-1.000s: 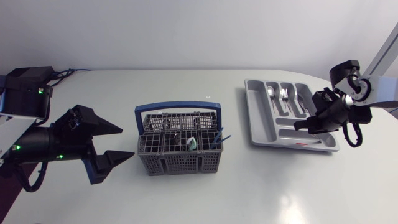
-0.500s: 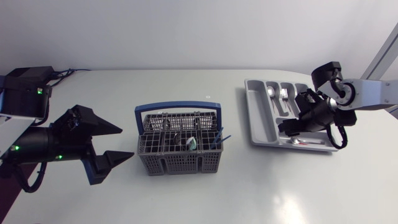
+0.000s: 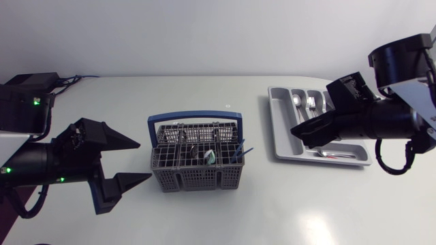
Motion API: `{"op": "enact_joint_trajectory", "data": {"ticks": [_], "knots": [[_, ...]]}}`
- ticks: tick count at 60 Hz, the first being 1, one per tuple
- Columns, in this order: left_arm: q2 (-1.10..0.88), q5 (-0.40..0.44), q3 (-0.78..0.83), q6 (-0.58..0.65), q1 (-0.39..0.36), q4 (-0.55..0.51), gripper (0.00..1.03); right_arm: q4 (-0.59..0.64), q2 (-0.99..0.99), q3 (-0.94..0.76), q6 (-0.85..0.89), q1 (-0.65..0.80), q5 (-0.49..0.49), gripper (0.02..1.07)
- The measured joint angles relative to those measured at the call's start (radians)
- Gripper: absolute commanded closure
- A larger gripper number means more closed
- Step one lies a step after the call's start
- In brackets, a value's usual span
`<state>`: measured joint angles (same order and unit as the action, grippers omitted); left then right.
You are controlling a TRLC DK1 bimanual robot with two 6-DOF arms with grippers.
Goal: Unload the cutlery basket into the drawer organizer.
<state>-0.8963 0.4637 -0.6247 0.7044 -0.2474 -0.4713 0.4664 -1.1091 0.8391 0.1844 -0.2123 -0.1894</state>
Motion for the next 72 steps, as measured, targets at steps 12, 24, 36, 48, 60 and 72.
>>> {"op": "enact_joint_trajectory", "data": {"ticks": [12, 24, 36, 48, 60, 72], "knots": [[0.000, -0.021, -0.025, -0.028, -0.095, 0.024, 0.06, -0.006, 0.080, -0.061, 0.010, -0.055, -0.073, 0.33], [0.000, -0.027, -0.031, -0.032, -0.102, 0.027, 0.06, -0.060, 0.088, -0.095, 0.033, -0.164, -0.077, 0.33], [0.000, -0.027, -0.031, -0.035, -0.102, 0.030, 0.06, -0.127, 0.064, -0.104, 0.037, -0.254, -0.076, 0.44], [0.002, -0.027, -0.028, -0.035, -0.102, 0.036, 0.06, -0.179, 0.001, -0.105, 0.037, -0.307, -0.075, 0.45], [0.008, -0.027, -0.022, -0.035, -0.102, 0.045, 0.06, -0.211, -0.033, -0.106, 0.036, -0.344, -0.037, 0.60], [0.008, -0.027, -0.022, -0.035, -0.102, 0.054, 0.05, -0.234, -0.071, -0.106, 0.036, -0.363, -0.003, 0.64]]}}
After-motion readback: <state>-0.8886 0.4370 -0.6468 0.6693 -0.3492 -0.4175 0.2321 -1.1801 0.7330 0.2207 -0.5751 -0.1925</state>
